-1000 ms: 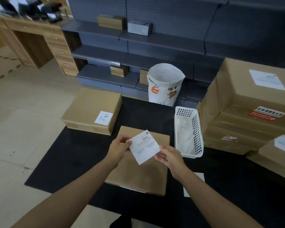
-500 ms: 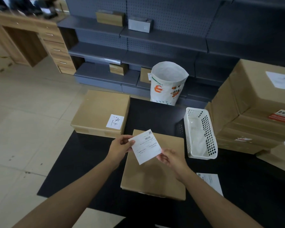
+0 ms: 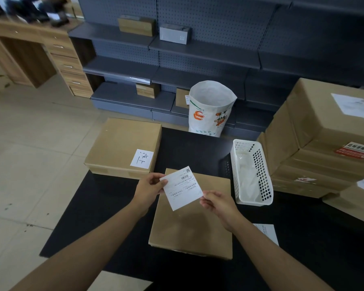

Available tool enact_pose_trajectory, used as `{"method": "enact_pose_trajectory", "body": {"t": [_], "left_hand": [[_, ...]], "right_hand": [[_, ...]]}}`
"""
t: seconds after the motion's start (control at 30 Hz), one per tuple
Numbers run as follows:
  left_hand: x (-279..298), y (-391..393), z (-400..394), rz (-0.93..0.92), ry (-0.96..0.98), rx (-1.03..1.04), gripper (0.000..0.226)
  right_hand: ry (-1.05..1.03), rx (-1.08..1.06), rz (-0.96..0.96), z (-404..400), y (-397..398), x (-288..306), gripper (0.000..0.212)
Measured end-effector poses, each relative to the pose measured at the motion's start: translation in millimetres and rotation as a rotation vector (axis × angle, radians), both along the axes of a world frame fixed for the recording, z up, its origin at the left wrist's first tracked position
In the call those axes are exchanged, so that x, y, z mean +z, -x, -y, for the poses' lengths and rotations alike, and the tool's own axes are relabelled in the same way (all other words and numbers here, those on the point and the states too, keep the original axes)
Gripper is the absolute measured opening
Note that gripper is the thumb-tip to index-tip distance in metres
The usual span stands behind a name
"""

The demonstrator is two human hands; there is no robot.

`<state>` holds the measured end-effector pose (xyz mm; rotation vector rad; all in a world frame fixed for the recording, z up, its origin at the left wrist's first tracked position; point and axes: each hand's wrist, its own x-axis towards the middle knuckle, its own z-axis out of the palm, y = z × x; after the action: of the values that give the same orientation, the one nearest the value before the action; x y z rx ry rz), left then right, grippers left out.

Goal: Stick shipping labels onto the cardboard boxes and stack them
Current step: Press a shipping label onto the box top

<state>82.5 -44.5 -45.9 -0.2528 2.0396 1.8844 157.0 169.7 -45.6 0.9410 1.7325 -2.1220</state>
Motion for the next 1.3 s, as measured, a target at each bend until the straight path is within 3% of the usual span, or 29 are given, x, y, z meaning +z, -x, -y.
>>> {"method": "enact_pose_trajectory", "body": {"t": [0.53, 1.3], "left_hand": [[0, -4, -1, 0.006, -0.006, -0.001, 0.016], [-2, -11, 7, 0.031, 0.037, -0.017, 0.015]], "right_hand": [[0.040, 0.098, -0.006, -9, -3, 1, 0.014], [-0.077, 0.179, 0.034, -3, -5, -5, 0.015]]}}
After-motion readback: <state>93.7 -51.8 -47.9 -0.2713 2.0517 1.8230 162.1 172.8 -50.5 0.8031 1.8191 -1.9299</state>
